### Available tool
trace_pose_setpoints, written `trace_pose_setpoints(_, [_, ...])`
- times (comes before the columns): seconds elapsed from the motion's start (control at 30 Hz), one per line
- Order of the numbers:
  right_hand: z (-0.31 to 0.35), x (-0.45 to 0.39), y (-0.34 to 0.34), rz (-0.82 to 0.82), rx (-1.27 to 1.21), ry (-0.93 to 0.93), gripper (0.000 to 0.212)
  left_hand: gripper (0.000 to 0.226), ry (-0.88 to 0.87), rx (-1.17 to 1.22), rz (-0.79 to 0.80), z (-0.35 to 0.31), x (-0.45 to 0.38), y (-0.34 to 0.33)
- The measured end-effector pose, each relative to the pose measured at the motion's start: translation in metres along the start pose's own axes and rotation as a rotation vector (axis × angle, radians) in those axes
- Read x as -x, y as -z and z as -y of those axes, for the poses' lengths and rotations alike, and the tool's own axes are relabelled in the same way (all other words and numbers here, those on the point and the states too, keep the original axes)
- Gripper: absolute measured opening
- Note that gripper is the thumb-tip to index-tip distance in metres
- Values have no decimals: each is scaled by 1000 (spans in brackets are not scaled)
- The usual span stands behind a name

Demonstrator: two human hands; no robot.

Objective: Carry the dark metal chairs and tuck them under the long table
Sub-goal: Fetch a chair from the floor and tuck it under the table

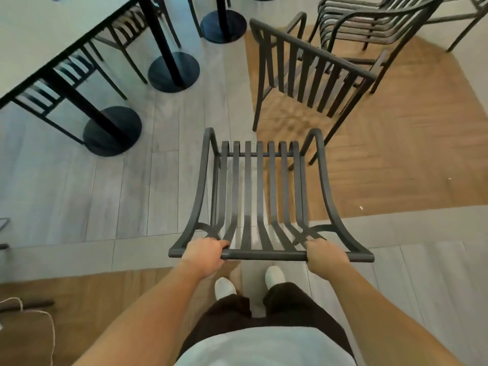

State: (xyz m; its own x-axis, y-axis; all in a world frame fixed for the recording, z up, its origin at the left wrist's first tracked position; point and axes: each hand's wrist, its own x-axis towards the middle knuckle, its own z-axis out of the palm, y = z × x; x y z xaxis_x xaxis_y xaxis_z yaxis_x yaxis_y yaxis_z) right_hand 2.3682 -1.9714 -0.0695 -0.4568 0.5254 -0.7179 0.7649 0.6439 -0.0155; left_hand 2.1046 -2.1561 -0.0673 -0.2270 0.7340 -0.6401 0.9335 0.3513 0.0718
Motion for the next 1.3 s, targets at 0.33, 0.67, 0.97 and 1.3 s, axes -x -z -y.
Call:
trace_pose_setpoints(0.33, [-13,-13,16,-7,104,140,19,49,100,27,-67,-18,6,-1])
trace_pose_setpoints(0.67, [-35,-51,66,-59,290,275,22,49,306,201,-70,-60,9,-18])
trace_pose_setpoints(0.97, [-8,-78,101,-96,408,436,20,50,471,357,-83,-72,24,-29])
trace_pose_setpoints(1.3, [18,-99,125,-102,524,599,19,51,615,477,-105,-85,35,-33])
